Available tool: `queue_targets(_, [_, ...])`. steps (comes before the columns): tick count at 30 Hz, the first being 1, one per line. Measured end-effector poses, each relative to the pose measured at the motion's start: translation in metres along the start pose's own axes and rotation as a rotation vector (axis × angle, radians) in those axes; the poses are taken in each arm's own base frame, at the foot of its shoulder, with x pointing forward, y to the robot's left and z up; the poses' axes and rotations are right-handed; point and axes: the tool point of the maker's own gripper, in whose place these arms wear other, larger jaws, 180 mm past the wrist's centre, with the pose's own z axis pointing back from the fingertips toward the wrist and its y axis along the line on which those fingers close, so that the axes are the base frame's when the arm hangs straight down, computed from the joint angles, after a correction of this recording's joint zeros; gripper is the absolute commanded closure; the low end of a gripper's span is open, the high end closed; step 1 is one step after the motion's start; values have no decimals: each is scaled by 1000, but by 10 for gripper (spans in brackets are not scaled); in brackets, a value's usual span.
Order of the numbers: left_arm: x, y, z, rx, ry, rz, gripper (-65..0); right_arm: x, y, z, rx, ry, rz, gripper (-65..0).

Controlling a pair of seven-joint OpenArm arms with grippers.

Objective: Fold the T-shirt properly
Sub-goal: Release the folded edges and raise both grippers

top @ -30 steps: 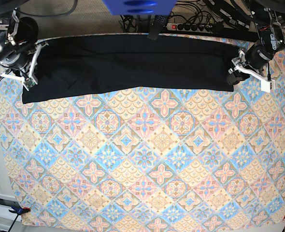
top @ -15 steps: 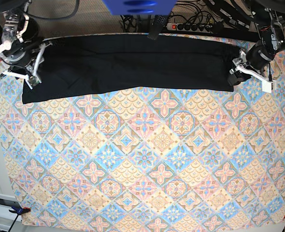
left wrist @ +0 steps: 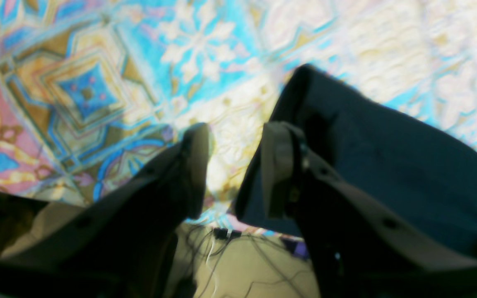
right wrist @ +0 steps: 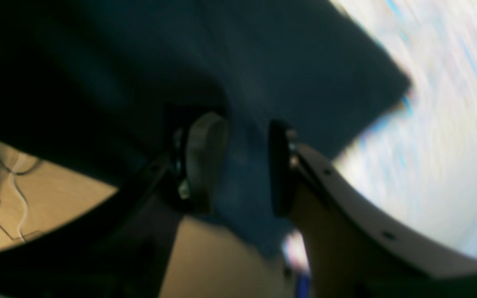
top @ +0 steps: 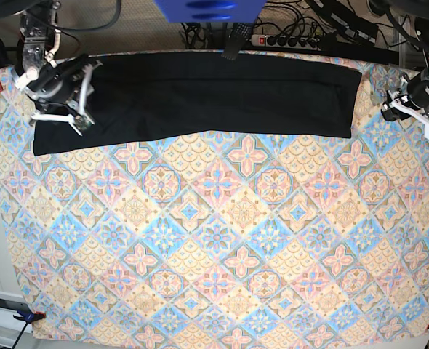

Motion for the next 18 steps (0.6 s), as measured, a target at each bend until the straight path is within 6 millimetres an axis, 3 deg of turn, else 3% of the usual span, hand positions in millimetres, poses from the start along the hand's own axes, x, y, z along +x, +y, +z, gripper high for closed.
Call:
queue_targets(2, [0, -7, -9, -24, 42, -39, -216, 12, -6, -1, -13, -28, 6, -204])
queue_targets(6, [2, -8, -19, -22, 77, -77, -217, 3, -8, 0, -25, 12, 24, -204])
queue_targets(10, [-25, -27, -34, -61, 189, -123, -217, 7, -5, -1, -16, -2, 25, -204])
queue_targets(13, [-32, -38, -44, -93, 250, -149, -217, 8, -7, -1, -19, -4, 27, -204])
queue_targets(18, [-51, -23, -51, -53, 331, -125, -217, 5, -5, -1, -16, 6, 27, -204])
